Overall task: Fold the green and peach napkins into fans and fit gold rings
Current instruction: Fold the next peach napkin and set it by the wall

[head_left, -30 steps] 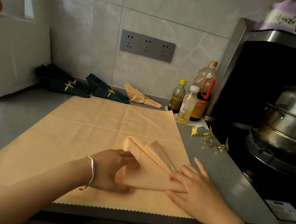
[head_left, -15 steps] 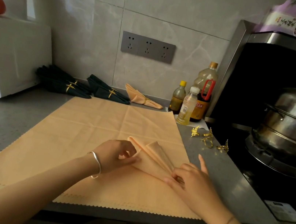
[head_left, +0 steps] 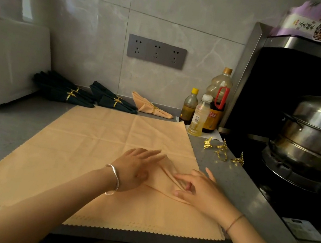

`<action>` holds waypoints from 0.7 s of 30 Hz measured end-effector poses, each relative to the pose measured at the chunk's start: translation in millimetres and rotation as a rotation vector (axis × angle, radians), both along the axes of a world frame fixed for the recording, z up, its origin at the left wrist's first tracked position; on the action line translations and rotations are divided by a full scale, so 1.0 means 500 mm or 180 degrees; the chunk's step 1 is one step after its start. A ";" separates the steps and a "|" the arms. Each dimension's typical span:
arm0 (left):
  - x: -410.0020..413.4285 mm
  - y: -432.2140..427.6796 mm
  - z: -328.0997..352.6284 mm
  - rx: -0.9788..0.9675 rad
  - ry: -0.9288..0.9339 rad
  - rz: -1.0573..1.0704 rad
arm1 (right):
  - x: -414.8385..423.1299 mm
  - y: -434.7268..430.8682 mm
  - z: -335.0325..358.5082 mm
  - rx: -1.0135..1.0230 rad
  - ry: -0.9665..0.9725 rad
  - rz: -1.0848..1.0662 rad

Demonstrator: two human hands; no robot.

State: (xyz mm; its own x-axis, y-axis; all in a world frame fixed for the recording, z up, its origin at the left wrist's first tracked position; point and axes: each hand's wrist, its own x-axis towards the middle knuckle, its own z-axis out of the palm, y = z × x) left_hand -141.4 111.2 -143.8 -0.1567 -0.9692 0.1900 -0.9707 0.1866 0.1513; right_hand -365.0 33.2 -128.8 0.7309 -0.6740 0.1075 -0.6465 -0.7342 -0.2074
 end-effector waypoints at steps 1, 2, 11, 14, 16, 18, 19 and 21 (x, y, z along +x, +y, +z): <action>-0.002 -0.002 -0.004 0.0059 -0.0156 -0.0098 | 0.001 -0.003 0.002 0.0071 0.0053 0.0023; -0.005 -0.003 -0.008 0.0120 -0.0260 -0.0163 | 0.003 -0.004 0.004 0.0147 0.0092 0.0054; -0.007 -0.007 -0.048 0.0627 0.0236 -0.0020 | 0.002 0.013 -0.007 0.0101 0.0086 0.0186; -0.007 -0.008 -0.045 0.0684 0.0262 -0.0028 | 0.002 0.031 -0.017 -0.0106 0.0262 0.0505; -0.006 -0.011 -0.043 0.0715 0.0347 -0.0019 | 0.006 0.038 -0.019 -0.0279 0.0503 0.0551; -0.005 -0.015 -0.039 0.0750 0.0442 -0.0003 | 0.014 0.042 -0.012 -0.0489 0.0622 0.0547; -0.006 -0.018 -0.035 0.0754 0.0500 0.0000 | 0.021 0.044 -0.008 -0.0578 0.0637 0.0547; -0.009 -0.019 -0.027 0.0747 0.0551 0.0012 | 0.036 0.047 -0.005 -0.0712 0.0611 0.0497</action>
State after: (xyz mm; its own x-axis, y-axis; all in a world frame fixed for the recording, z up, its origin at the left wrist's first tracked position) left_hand -145.8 101.6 -157.3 -0.1379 -0.9903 -0.0160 -0.9273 0.1234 0.3534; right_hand -346.8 56.9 -131.3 0.8447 -0.5275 0.0904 -0.5343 -0.8410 0.0850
